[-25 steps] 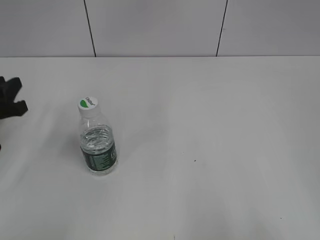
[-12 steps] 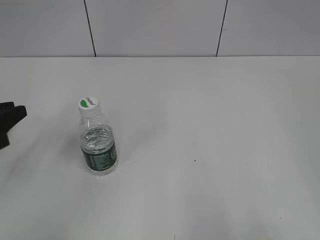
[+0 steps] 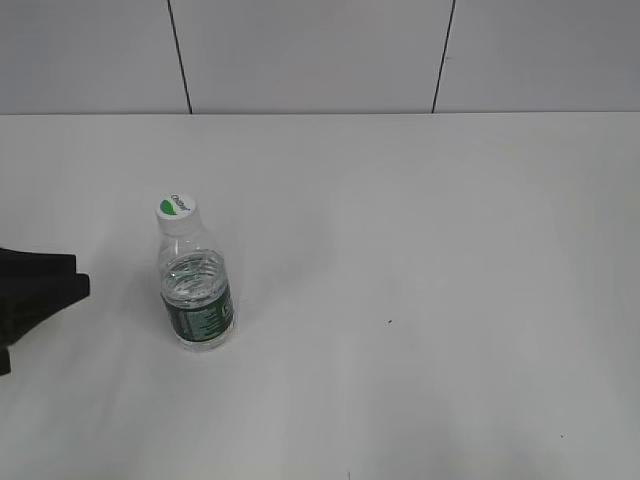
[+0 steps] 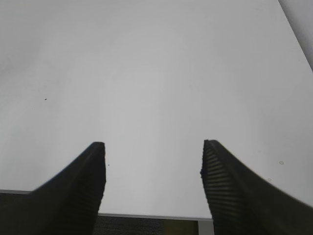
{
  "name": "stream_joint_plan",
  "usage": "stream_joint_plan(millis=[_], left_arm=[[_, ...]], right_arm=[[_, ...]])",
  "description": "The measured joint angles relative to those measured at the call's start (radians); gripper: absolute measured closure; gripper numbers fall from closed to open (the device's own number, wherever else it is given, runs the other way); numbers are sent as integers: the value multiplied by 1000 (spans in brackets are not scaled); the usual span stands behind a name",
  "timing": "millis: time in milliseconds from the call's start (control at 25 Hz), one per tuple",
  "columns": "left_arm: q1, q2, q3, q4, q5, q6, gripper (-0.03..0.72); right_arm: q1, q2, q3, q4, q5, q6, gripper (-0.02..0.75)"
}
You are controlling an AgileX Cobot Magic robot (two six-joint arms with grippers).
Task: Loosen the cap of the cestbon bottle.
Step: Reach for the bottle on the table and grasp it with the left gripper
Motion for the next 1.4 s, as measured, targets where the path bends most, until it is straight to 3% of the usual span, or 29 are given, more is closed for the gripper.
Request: stream_joint_plan(millis=[160, 280, 1240, 1320, 1400], left_arm=[[-1, 0, -13, 150, 0, 0, 449], [-1, 0, -19, 191, 0, 0, 447], [0, 0, -20, 181, 0, 0, 444], [0, 0, -20, 179, 0, 11, 414], [0, 0, -20, 178, 0, 42, 329]], right_arm=[[0, 0, 0, 0, 0, 0, 265], [0, 0, 0, 0, 0, 0, 265], [0, 0, 0, 0, 0, 0, 265], [0, 0, 0, 0, 0, 0, 265], [0, 0, 0, 0, 0, 0, 265]])
